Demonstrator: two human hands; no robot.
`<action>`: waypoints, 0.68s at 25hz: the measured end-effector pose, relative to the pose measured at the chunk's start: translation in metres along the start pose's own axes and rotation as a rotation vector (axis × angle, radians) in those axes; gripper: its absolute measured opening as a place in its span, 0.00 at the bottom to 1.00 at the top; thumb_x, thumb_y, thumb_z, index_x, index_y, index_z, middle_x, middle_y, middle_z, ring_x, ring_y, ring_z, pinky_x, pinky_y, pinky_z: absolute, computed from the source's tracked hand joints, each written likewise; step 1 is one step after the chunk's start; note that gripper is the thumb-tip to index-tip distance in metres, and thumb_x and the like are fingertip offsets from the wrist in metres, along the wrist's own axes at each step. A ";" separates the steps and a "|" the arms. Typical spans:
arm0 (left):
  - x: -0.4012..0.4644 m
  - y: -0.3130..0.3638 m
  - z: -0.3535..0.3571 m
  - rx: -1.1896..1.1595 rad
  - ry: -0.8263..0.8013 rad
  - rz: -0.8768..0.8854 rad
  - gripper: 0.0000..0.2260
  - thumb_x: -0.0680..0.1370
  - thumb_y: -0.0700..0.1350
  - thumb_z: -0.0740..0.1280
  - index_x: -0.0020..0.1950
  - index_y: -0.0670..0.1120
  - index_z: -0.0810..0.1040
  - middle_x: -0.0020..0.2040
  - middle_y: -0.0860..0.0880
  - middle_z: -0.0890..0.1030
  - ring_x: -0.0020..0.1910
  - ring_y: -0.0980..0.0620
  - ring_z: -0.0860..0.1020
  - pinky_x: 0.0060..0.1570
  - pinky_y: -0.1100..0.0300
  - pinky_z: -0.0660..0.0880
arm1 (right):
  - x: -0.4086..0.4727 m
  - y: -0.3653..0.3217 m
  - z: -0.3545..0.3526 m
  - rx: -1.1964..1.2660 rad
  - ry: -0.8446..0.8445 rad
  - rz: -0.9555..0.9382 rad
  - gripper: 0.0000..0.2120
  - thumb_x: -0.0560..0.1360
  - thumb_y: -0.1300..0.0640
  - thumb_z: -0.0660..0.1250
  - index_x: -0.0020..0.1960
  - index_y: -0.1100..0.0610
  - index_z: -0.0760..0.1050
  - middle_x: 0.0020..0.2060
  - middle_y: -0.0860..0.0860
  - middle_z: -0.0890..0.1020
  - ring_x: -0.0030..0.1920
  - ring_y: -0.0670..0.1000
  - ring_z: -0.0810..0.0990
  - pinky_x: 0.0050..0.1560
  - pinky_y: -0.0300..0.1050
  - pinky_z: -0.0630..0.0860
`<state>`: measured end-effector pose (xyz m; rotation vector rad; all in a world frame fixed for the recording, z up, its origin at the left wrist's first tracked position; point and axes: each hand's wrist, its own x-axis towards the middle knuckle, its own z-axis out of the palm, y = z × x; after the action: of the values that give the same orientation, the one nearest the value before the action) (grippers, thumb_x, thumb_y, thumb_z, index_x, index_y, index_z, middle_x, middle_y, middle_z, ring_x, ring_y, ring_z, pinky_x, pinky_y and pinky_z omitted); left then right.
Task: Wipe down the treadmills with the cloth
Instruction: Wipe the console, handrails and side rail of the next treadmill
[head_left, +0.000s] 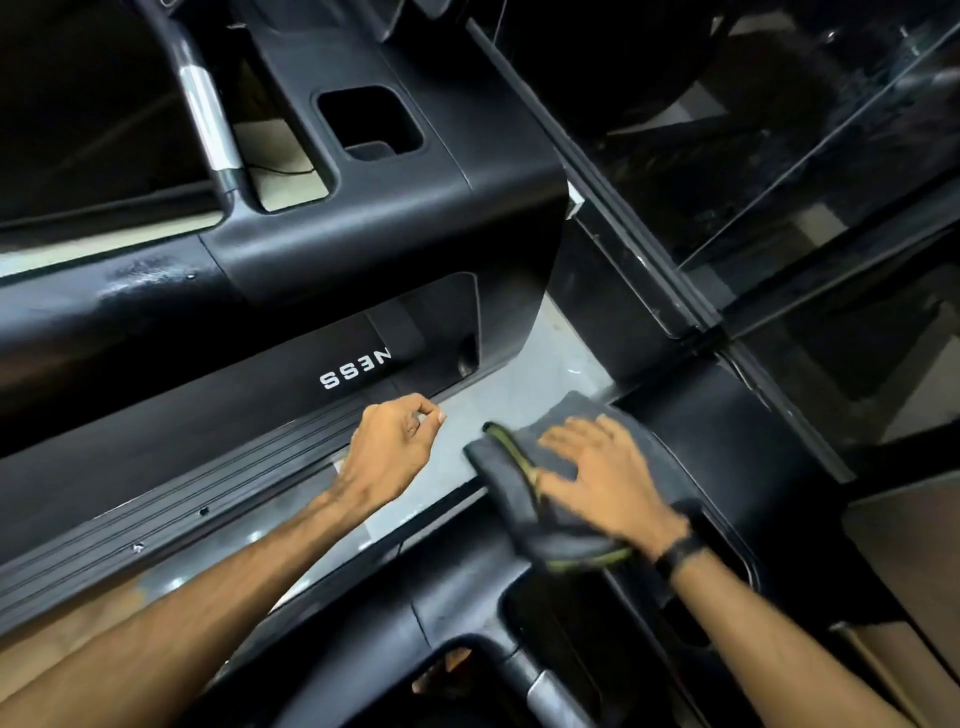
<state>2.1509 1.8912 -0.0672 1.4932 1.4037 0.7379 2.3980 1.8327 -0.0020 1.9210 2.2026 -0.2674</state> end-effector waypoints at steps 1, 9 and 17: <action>-0.002 0.001 0.003 0.016 0.007 0.002 0.09 0.79 0.48 0.68 0.39 0.52 0.78 0.22 0.55 0.66 0.24 0.55 0.63 0.32 0.59 0.65 | 0.020 0.005 -0.010 -0.044 -0.134 0.118 0.37 0.70 0.27 0.49 0.59 0.49 0.82 0.59 0.49 0.84 0.66 0.53 0.77 0.68 0.50 0.56; -0.011 0.012 0.004 0.145 0.062 0.041 0.11 0.78 0.53 0.68 0.36 0.53 0.76 0.24 0.56 0.71 0.26 0.56 0.66 0.33 0.58 0.64 | -0.032 -0.122 0.014 0.118 -0.188 -0.168 0.24 0.72 0.37 0.56 0.53 0.50 0.82 0.54 0.50 0.84 0.59 0.54 0.79 0.69 0.57 0.66; -0.033 -0.024 -0.013 0.327 -0.138 0.023 0.35 0.73 0.70 0.47 0.70 0.50 0.73 0.63 0.51 0.80 0.59 0.50 0.79 0.64 0.46 0.69 | 0.046 -0.021 -0.019 -0.080 -0.412 0.309 0.31 0.72 0.29 0.57 0.62 0.49 0.78 0.65 0.52 0.79 0.70 0.55 0.71 0.74 0.61 0.54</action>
<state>2.1237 1.8604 -0.0786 1.7774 1.4525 0.4222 2.3709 1.8783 0.0034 1.9210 1.6108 -0.4659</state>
